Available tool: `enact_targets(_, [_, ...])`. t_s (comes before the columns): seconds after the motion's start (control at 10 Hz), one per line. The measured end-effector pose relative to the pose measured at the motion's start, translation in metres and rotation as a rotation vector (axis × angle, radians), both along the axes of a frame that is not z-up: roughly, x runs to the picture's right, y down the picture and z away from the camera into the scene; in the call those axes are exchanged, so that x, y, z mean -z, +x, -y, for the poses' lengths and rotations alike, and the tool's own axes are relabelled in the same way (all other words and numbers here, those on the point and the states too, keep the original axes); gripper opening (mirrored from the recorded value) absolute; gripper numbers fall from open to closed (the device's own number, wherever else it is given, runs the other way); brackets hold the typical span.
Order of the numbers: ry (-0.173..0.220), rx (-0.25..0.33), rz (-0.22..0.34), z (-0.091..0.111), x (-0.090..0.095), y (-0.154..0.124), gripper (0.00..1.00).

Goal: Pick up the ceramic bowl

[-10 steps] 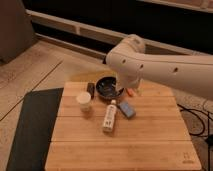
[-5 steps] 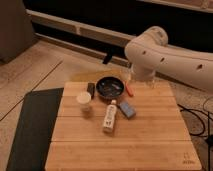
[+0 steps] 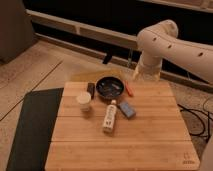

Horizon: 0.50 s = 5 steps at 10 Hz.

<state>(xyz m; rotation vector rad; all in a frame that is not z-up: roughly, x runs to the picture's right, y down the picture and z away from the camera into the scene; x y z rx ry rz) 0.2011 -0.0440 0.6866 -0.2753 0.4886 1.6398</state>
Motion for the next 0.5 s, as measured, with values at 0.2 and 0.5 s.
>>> enact_targets(0.2, [0.001,0.001,0.000,0.000,0.000,0.000,0.65])
enact_targets(0.5, [0.082,0.016,-0.005,0.019,-0.004,0.008,0.65])
